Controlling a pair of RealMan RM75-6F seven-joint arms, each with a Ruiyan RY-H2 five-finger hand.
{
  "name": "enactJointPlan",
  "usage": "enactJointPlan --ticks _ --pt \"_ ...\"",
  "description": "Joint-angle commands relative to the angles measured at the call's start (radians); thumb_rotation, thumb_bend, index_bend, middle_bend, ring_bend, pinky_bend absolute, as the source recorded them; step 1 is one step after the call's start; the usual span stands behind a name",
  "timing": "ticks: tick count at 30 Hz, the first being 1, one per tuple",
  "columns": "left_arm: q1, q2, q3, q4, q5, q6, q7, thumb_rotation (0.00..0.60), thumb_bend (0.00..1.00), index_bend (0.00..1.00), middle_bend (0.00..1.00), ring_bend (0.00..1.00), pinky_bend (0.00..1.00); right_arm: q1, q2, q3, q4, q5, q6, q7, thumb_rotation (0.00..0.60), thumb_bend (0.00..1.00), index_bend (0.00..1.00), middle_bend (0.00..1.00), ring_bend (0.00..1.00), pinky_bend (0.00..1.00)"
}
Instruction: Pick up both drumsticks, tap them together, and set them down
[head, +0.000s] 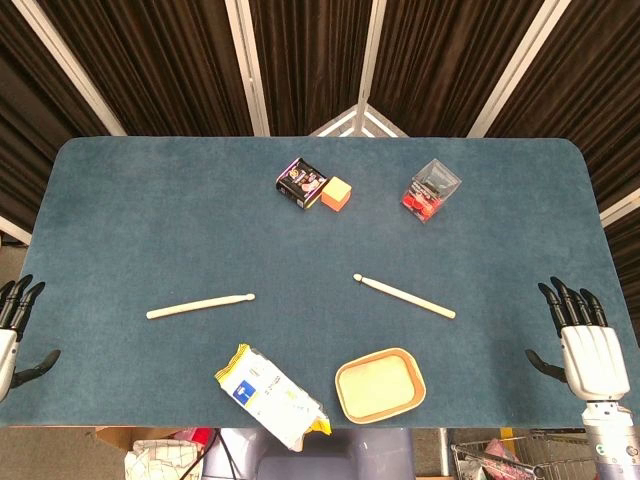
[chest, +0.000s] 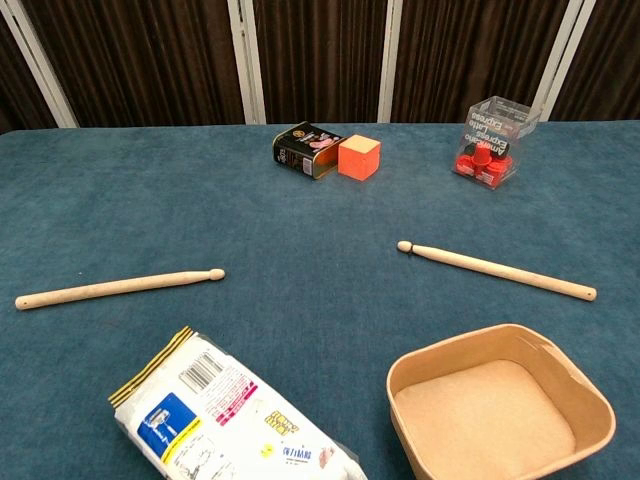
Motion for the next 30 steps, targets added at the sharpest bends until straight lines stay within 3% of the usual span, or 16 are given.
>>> enactJointPlan --ticks 1,15,30 --pt "0.0 -0.001 -0.001 0.0 -0.001 -0.001 0.002 0.6 0.31 0.07 0.0 0.0 0.0 -0.004 0.002 -0.001 0.006 0.003 0.003 0.008 0.6 0.19 0.12 0.09 0.15 0.12" --pt "0.003 -0.006 0.001 -0.006 0.012 0.004 0.02 0.6 0.31 0.06 0.0 0.0 0.0 -0.006 0.007 -0.004 0.02 0.009 -0.005 0.053 0.6 0.19 0.12 0.1 0.15 0.12" --pt "-0.001 -0.011 -0.003 -0.006 0.003 -0.011 0.028 0.6 0.31 0.06 0.0 0.0 0.0 -0.007 -0.012 -0.016 -0.001 -0.024 0.006 0.067 0.6 0.19 0.25 0.18 0.18 0.12"
